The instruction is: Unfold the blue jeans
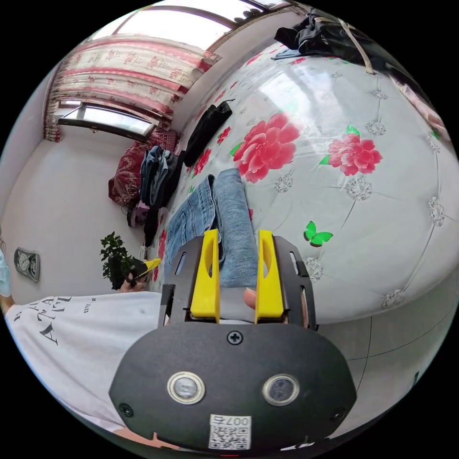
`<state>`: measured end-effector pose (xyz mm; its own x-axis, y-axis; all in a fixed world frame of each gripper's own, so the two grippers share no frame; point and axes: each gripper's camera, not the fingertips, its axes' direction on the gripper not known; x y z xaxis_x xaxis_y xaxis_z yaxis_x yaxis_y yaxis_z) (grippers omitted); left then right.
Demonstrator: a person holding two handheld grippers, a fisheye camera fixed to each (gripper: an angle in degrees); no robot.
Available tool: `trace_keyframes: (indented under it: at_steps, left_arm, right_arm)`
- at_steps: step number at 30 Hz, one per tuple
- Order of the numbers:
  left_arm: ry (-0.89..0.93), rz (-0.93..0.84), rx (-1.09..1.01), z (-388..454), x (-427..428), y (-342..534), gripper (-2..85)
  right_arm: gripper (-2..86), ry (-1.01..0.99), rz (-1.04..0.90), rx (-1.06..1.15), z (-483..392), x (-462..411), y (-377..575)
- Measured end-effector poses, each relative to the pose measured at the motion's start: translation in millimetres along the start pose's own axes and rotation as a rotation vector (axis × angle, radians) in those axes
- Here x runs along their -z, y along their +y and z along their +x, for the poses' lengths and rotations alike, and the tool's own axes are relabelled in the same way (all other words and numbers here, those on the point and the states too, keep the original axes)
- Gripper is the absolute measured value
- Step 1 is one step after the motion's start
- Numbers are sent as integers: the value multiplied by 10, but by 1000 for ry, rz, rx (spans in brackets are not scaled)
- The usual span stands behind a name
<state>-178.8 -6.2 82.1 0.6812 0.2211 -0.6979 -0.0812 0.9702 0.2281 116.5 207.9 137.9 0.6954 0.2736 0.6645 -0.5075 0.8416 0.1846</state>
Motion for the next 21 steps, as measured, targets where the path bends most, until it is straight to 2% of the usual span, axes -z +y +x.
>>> trace_keyframes:
  at_steps: [7, 9, 11, 16, 18, 21]
  left_arm:
    - [112, -73, 121, -419, -658, -403, 136]
    - [130, -124, 154, -463, -904, -611, 107]
    - [144, -142, 148, -373, -896, -804, 68]
    - [178, -45, -114, 225, -398, -1784, 36]
    - [168, 15, -212, 443, -124, -2514, 37]
    - [153, 99, -252, 592, 212, -3501, 39]
  right_arm:
    - [73, 28, -178, 32, -117, -463, -443]
    - [53, 122, -266, 61, -294, -619, -595]
    - [35, 106, -302, 123, -491, -619, -717]
    - [8, 61, -260, 376, -1364, -363, -1319]
    - [6, 30, -175, 448, -1754, -205, -1834]
    - [9, 36, -38, 556, -2271, -72, -2531]
